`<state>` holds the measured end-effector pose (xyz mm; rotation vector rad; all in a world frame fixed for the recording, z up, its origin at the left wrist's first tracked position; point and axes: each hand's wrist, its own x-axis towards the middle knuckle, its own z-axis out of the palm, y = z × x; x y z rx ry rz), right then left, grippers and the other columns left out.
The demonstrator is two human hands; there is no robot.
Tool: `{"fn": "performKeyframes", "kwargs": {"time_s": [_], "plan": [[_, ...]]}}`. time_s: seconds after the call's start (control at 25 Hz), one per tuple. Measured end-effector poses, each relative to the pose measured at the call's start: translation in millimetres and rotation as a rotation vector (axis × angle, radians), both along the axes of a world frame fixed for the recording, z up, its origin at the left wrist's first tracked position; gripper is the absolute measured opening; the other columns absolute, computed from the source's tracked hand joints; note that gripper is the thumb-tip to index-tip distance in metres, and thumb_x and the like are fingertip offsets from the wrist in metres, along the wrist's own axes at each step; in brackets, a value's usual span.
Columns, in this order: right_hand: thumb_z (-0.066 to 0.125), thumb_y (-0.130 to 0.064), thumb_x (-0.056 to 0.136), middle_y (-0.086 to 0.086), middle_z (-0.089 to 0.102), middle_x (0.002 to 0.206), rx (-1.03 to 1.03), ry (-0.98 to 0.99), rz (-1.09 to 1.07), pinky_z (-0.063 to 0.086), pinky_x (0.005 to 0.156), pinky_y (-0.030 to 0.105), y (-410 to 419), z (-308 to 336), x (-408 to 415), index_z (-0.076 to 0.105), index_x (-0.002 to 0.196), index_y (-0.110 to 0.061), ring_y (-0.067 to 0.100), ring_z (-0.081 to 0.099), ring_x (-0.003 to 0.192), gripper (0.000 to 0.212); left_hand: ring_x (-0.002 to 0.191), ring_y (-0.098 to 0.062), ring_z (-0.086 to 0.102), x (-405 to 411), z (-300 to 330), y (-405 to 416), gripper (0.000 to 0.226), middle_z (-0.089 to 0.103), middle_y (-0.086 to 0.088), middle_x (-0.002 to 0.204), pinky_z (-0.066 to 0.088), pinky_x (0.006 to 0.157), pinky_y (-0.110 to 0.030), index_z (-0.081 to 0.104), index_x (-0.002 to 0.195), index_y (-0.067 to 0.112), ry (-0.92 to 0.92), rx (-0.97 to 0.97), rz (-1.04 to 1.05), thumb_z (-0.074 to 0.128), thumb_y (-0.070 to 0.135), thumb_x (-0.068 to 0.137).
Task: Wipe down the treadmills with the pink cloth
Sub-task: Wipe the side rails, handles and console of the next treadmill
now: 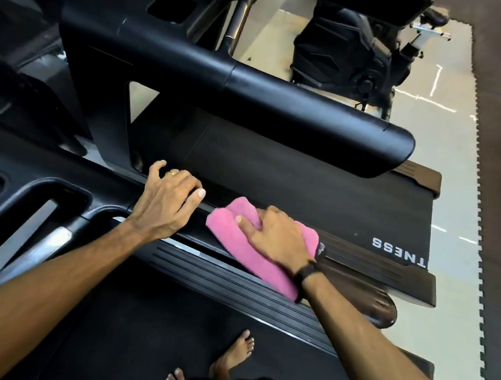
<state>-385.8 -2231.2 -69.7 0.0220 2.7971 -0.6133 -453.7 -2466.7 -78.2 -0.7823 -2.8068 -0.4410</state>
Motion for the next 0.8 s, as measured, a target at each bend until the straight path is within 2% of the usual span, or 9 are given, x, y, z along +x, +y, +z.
{"fn": "performKeyframes", "kwargs": {"time_s": [0.12,0.24,0.32,0.44,0.52,0.6,0.68,0.72,0.8], "plan": [[0.039,-0.056,0.098,0.002,0.052,0.079,0.078,0.269,0.059,0.037,0.071,0.037,43,14,73,0.059,0.083,-0.022,0.021,0.049,0.074,0.042,0.088,-0.02,0.061,2,1,1,0.045,0.067,0.0,0.095,0.023,0.11,-0.052,0.066,0.096,0.011,-0.002,0.004,-0.033,0.029,0.037,0.099],[0.038,-0.059,0.094,0.005,0.06,0.076,0.198,0.103,-0.189,0.043,0.068,0.04,97,12,85,0.059,0.075,-0.017,0.03,0.06,0.076,0.05,0.087,-0.021,0.062,2,2,3,0.046,0.067,0.0,0.093,0.024,0.11,-0.053,0.067,0.096,0.01,0.02,0.005,-0.081,0.029,0.037,0.099],[0.043,-0.058,0.094,0.016,0.071,0.101,0.242,-0.146,-0.365,0.047,0.081,0.041,106,2,54,0.067,0.093,-0.014,0.037,0.066,0.098,0.051,0.087,-0.022,0.062,3,2,6,0.047,0.067,-0.001,0.094,0.024,0.11,-0.053,0.067,0.096,0.01,0.022,-0.022,-0.1,0.029,0.039,0.099],[0.046,-0.056,0.095,0.015,0.062,0.135,0.152,-0.421,-0.351,0.044,0.098,0.041,82,-17,0,0.064,0.125,-0.014,0.034,0.06,0.122,0.054,0.089,-0.026,0.063,5,4,6,0.053,0.067,-0.004,0.096,0.023,0.11,-0.056,0.067,0.098,0.009,0.035,-0.081,-0.104,0.026,0.042,0.1],[0.043,-0.054,0.096,0.017,0.067,0.123,0.143,-0.296,-0.26,0.045,0.092,0.04,63,-18,3,0.067,0.111,-0.012,0.035,0.062,0.113,0.05,0.091,-0.029,0.064,8,9,16,0.057,0.067,-0.006,0.1,0.022,0.11,-0.059,0.067,0.102,0.007,0.033,-0.077,-0.1,0.024,0.045,0.1],[0.039,-0.056,0.095,0.013,0.066,0.095,0.156,0.052,-0.19,0.042,0.078,0.04,58,-6,48,0.064,0.088,-0.012,0.032,0.062,0.089,0.05,0.093,-0.03,0.063,16,13,37,0.057,0.067,-0.006,0.103,0.021,0.11,-0.06,0.065,0.105,0.008,-0.021,-0.052,-0.129,0.024,0.048,0.1],[0.037,-0.056,0.093,0.007,0.057,0.08,0.152,0.286,-0.146,0.035,0.071,0.04,75,5,100,0.059,0.078,-0.014,0.025,0.051,0.075,0.05,0.095,-0.028,0.062,27,11,58,0.064,0.065,-0.005,0.105,0.02,0.112,-0.061,0.064,0.109,0.01,-0.068,-0.081,-0.171,0.018,0.054,0.101],[0.036,-0.058,0.092,0.007,0.057,0.079,0.173,0.285,-0.175,0.036,0.071,0.04,94,8,113,0.057,0.075,-0.014,0.026,0.05,0.074,0.051,0.096,-0.027,0.061,31,8,66,0.071,0.064,-0.005,0.106,0.02,0.112,-0.062,0.064,0.111,0.01,-0.081,-0.121,-0.19,0.012,0.058,0.101],[0.031,-0.066,0.087,0.013,0.067,0.089,0.219,0.034,-0.387,0.045,0.077,0.041,128,10,102,0.06,0.077,-0.015,0.033,0.059,0.083,0.059,0.096,-0.025,0.061,33,1,71,0.078,0.063,-0.004,0.107,0.019,0.113,-0.063,0.062,0.114,0.01,-0.109,-0.158,-0.2,0.006,0.061,0.1]]}}
